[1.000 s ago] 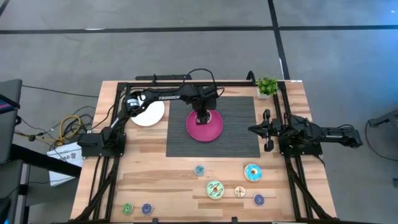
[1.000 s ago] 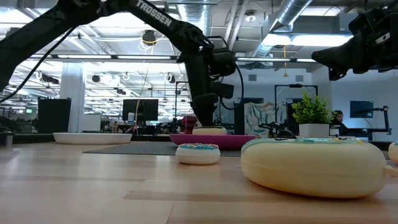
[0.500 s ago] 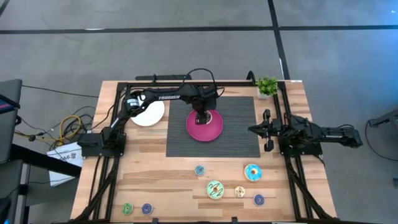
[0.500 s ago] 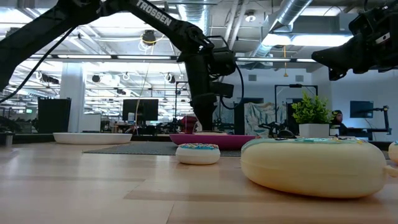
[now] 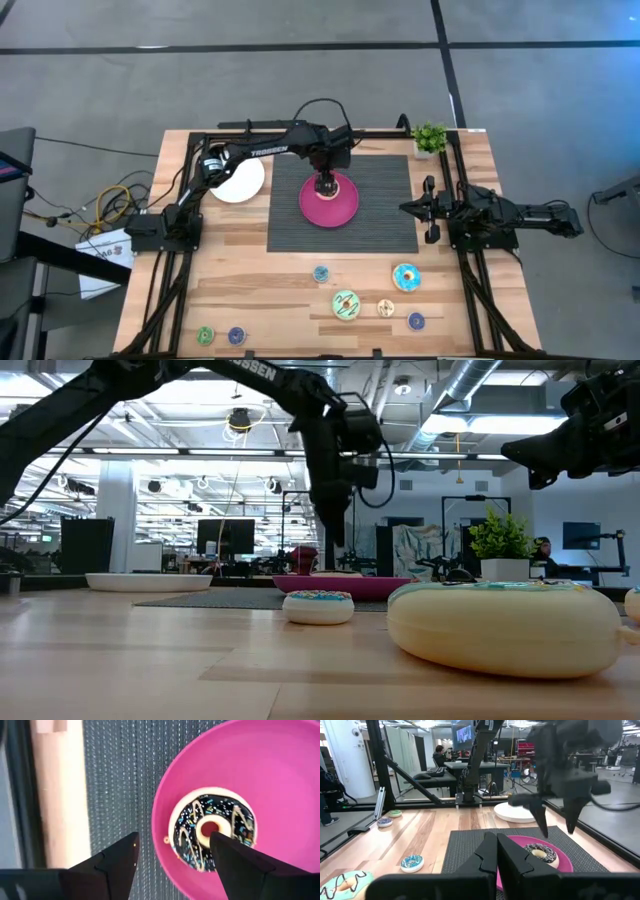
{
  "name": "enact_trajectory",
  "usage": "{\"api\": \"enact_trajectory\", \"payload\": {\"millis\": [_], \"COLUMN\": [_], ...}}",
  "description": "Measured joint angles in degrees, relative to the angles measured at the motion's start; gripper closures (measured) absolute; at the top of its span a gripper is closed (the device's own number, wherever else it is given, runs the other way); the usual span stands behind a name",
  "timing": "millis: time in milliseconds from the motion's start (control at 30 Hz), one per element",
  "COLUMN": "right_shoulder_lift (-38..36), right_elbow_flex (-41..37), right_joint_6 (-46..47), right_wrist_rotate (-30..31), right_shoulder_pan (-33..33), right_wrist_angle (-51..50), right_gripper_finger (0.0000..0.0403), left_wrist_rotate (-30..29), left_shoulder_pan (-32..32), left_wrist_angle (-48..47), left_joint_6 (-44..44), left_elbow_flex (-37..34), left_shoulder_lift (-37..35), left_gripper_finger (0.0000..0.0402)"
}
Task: Pick & Place donuts
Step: Put the small blue donut on the white plate
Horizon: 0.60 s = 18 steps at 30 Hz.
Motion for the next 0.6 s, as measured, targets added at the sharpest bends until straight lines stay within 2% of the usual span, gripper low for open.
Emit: {"api": "enact_trajectory", "payload": {"millis": [100,267,333,433,600], "right_shoulder_lift": [0.0,0.0,0.0,0.0,0.0], "right_elbow_flex": [0.0,0.0,0.0,0.0,0.0], "right_joint_6": [0.0,0.0,0.0,0.0,0.0], "right_wrist_rotate": [0.0,0.0,0.0,0.0,0.0], "right_shoulder_pan": [0.0,0.0,0.0,0.0,0.0], "right_wrist_angle": [0.0,0.0,0.0,0.0,0.0], "right_gripper_finger": [0.0403,0.0403,0.0403,0.0403,0.0403], "left_wrist_rotate": [0.3,9.3,10.6,7.5,4.7], "left_shoulder_pan": [0.0,-0.1,-0.8,-2.5,-5.9], "left_wrist_angle": [-3.3,-3.6,-3.0,-3.1,-2.8], "left_joint_6": [-2.0,-8.6,-11.5,-15.3,-19.8], "left_elbow_flex": [3.6,5.1,5.1,5.1,5.1], "left_shoulder_lift": [0.0,-0.6,-1.0,-1.8,-3.1], "left_gripper_finger": [0.0165,0.0172,0.0188,0.0235,0.0359]}}
